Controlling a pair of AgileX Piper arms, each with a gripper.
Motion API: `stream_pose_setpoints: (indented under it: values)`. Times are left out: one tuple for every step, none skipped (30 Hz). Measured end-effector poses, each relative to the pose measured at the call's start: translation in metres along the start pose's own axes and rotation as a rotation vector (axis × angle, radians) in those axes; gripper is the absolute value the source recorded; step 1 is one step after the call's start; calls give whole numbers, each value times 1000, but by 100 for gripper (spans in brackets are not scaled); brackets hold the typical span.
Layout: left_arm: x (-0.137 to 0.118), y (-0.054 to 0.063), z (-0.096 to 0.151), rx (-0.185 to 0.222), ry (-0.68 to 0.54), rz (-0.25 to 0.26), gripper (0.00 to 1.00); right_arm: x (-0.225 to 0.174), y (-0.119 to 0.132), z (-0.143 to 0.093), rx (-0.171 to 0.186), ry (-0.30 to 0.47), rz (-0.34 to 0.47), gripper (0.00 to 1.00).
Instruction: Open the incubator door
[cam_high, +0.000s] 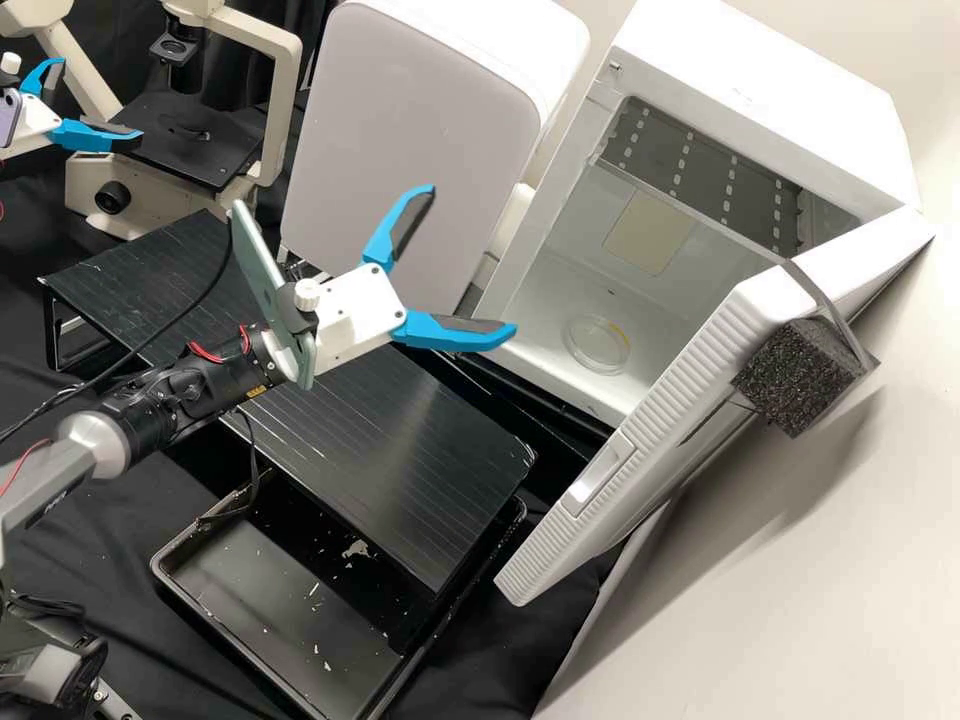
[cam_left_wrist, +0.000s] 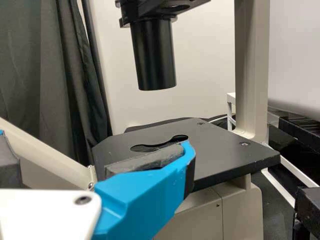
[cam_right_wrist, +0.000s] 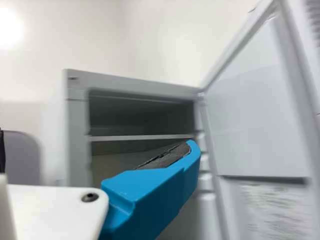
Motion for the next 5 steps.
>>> stream_pose_setpoints:
  values:
    - [0, 0, 0, 0, 0, 0, 100, -2, -1, 1, 21, 17, -12, 100]
    - [0, 0, 0, 0, 0, 0, 100, -2, -2, 1, 35, 31, -22, 100]
    - [0, 0, 0, 0, 0, 0, 100, -4, -3, 2, 51, 39, -31, 100]
    - [0, 0, 0, 0, 0, 0, 100, -6, -5, 3, 66, 48, -46, 100]
    - [0, 0, 0, 0, 0, 0, 100, -7, -7, 4, 76, 55, -59, 100]
